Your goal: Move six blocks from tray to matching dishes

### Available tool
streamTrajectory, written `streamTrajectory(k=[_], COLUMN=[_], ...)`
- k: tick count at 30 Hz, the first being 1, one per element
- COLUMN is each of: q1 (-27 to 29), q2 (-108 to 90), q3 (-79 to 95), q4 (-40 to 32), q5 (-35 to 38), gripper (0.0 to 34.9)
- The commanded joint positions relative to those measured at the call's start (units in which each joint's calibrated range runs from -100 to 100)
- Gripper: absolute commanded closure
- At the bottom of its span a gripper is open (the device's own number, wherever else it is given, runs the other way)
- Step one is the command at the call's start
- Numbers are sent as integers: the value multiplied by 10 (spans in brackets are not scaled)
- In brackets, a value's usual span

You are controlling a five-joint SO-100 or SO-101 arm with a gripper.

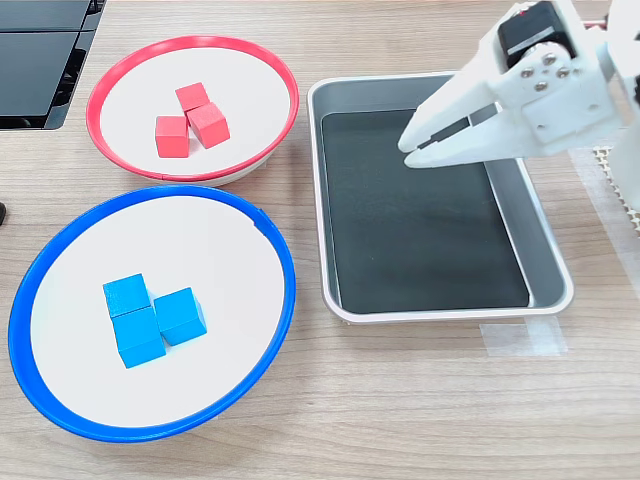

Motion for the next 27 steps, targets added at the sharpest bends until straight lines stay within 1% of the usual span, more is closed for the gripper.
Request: streamTrajectory(k=[1, 2, 27], q1=[5, 8, 8], q2=[-1, -1, -1], q3=[0, 0, 0], q4=[4, 4, 4], q5=[-5, -7, -7], gripper=[342, 346, 346])
